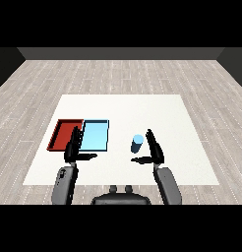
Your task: Pick the blue can and put it in the blue box
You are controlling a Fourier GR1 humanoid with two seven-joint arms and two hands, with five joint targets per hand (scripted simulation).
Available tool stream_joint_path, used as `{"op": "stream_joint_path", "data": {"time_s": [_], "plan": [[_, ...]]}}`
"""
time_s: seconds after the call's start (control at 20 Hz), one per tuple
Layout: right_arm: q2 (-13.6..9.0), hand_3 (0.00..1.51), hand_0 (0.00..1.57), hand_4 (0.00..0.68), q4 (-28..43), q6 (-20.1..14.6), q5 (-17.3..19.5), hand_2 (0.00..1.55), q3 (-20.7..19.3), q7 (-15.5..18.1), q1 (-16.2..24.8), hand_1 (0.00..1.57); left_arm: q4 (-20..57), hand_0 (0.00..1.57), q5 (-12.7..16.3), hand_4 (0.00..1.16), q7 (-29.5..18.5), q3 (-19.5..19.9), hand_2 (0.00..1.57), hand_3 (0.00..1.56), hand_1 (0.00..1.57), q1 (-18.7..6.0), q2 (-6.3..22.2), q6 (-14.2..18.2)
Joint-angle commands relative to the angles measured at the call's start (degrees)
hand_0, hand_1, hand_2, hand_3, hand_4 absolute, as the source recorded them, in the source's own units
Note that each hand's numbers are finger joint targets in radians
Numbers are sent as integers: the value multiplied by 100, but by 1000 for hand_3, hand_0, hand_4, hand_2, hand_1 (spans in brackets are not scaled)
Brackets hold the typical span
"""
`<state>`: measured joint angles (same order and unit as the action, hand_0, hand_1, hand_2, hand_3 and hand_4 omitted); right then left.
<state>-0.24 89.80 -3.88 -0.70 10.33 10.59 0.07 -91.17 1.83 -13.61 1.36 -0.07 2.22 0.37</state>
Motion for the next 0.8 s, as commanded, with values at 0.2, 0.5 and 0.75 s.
{"op": "stream_joint_path", "data": {"time_s": [0.2,0.5,0.75], "plan": [[12,0,0,0,-193,298,-201,0,-65,673,-30,0,365,0,213,0,-1142,230,0,0,0,331,162,-382],[-103,0,0,0,-44,364,-230,0,66,805,334,0,-163,0,-55,0,-371,-138,0,0,0,70,-122,64],[-21,0,0,0,40,247,-185,0,4,544,218,0,358,0,-151,0,-937,14,0,0,0,-80,-49,32]]}}
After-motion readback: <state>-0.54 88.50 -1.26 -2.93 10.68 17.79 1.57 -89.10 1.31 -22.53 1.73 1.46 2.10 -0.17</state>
